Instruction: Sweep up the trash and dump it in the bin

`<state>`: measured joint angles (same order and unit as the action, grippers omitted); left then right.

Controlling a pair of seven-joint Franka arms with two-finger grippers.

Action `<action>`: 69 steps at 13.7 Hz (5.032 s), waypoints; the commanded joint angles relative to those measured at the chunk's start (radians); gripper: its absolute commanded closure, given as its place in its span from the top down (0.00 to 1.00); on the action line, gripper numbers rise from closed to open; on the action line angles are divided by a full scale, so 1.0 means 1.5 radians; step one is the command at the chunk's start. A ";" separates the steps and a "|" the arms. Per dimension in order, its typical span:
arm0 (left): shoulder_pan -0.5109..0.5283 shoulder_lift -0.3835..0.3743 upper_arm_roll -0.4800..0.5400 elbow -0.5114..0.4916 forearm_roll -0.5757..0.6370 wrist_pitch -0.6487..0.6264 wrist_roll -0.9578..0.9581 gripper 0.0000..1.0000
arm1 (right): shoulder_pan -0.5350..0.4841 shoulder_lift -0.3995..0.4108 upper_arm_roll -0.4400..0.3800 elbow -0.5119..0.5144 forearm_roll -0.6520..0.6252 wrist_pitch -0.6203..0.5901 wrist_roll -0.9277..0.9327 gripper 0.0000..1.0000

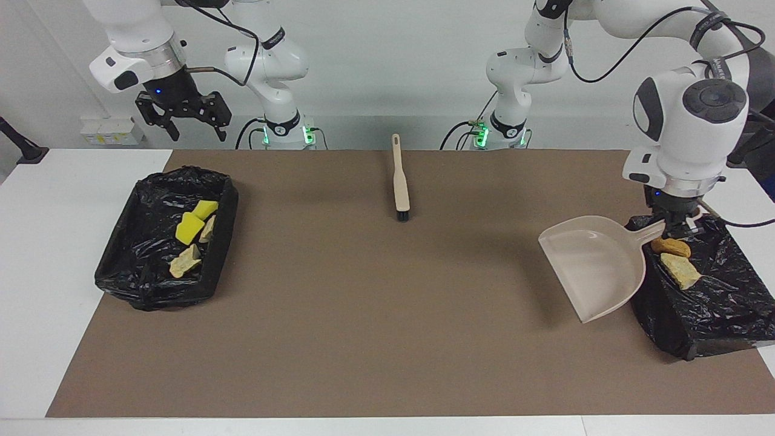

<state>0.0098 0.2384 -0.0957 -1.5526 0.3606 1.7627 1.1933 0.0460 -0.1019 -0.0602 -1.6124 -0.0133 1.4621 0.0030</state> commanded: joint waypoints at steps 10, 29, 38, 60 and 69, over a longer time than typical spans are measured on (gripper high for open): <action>-0.309 0.005 0.011 -0.134 -0.185 0.093 -0.887 0.00 | -0.007 -0.012 0.001 -0.012 0.012 0.003 -0.020 1.00; -0.350 0.038 0.012 -0.088 -0.284 0.097 -1.063 1.00 | -0.007 -0.012 0.001 -0.012 0.012 0.003 -0.020 1.00; -0.125 -0.005 0.019 -0.024 -0.279 -0.014 -0.830 1.00 | -0.007 -0.012 0.001 -0.012 0.012 0.003 -0.020 1.00; -0.048 -0.224 0.109 -0.096 -0.267 -0.073 -0.752 1.00 | -0.007 -0.012 0.001 -0.012 0.012 0.003 -0.020 1.00; -0.061 -0.222 0.093 -0.083 -0.222 -0.096 -0.741 1.00 | -0.007 -0.012 0.001 -0.012 0.012 0.003 -0.020 1.00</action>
<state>-0.0705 -0.1080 0.0357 -1.7107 0.0139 1.6543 0.0768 0.0460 -0.1020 -0.0602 -1.6124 -0.0133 1.4621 0.0030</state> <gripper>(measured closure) 0.000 0.000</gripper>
